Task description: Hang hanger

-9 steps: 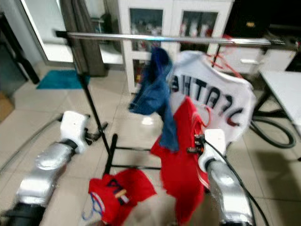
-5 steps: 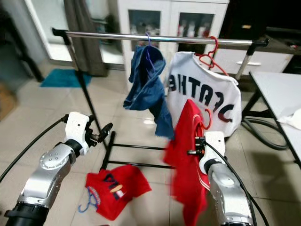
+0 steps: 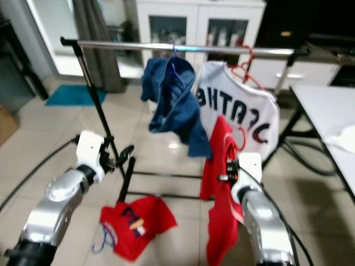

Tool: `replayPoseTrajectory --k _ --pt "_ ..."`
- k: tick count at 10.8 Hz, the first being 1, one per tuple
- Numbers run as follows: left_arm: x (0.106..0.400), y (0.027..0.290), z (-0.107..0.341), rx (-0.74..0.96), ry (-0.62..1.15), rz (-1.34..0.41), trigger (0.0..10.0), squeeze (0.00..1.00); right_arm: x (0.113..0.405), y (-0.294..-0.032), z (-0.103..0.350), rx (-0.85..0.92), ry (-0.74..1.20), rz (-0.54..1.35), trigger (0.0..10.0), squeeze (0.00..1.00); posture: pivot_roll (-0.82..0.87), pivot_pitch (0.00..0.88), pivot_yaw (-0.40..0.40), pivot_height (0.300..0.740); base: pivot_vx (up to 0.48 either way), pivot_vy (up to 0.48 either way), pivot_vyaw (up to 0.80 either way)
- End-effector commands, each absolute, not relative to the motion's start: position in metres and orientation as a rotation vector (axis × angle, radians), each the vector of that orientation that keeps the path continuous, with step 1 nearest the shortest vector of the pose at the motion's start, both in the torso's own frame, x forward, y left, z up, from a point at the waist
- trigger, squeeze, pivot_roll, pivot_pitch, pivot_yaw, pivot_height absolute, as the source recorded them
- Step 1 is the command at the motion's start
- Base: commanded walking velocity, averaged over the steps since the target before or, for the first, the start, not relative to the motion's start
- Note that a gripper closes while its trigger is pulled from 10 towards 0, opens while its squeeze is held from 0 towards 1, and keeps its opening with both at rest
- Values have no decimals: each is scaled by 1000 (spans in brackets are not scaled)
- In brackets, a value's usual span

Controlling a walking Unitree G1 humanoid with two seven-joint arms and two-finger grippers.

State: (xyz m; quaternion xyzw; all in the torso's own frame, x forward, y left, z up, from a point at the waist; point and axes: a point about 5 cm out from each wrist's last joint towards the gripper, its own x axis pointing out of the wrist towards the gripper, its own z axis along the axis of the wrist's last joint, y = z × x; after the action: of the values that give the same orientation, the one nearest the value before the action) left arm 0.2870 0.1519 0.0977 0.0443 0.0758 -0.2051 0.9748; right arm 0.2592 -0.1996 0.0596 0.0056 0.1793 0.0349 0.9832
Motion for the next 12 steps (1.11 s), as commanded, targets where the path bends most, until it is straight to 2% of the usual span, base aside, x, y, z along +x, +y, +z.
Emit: replayPoseTrajectory --k 1,10,12 --pt "289 153 101 93 143 -417 10000 0 266 -201 69 16 318 73 10000 0 -56 17 22 740 296 0 -775" --pt "286 152 98 99 149 -422 10000 0 270 -204 76 -33 298 105 10000 0 -56 15 8 740 289 0 0" --pt "285 151 102 99 128 -484 10000 0 265 -216 89 -124 273 244 10000 0 -57 14 9 740 0 0 0"
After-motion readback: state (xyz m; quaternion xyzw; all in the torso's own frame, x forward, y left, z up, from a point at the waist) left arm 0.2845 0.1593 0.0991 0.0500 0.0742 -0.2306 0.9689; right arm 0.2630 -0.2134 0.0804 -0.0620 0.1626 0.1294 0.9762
